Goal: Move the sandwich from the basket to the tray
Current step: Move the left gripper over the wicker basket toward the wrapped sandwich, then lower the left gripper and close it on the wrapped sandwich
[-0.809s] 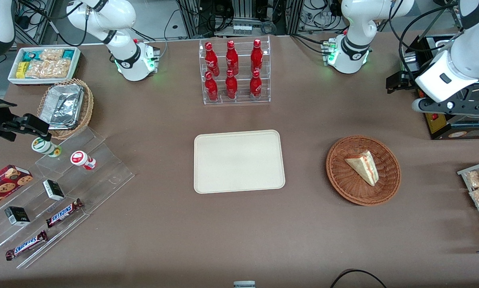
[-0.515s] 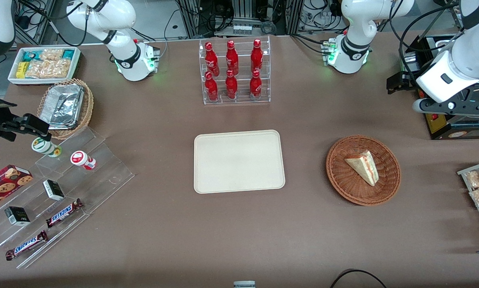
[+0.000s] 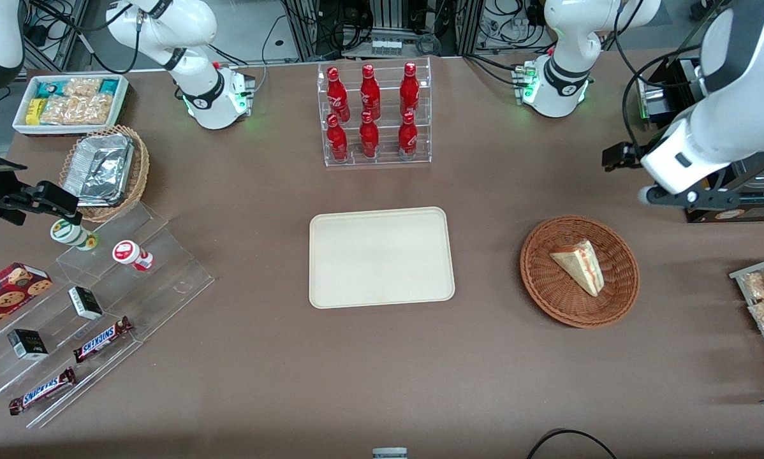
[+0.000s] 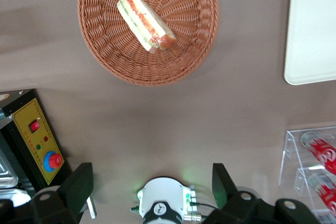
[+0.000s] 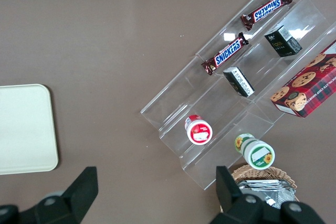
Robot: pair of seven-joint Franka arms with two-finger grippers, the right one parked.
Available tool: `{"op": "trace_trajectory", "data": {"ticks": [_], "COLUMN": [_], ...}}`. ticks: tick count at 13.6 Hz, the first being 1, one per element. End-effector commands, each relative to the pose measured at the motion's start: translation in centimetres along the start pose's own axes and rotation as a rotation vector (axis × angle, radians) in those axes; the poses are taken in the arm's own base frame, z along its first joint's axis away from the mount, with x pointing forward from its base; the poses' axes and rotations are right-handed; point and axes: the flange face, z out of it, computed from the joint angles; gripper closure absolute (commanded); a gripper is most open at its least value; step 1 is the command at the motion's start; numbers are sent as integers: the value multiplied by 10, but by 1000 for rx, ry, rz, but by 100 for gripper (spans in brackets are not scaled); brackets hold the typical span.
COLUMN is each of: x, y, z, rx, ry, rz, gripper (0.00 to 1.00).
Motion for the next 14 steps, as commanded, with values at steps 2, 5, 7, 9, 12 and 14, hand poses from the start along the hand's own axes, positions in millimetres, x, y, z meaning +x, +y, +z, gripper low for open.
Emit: {"op": "trace_trajectory", "data": {"ticks": [2, 5, 7, 9, 12, 14], "x": [14, 30, 36, 43, 56, 63], "y": [-1, -2, -10, -11, -10, -10], "z": [62, 110, 149, 173, 185, 193], "rx": [20, 14, 5, -9, -42, -65], "ry": [28, 94, 150, 185, 196, 200], "rz": [12, 11, -19, -96, -350, -515], "gripper": [0, 0, 0, 0, 0, 0]}}
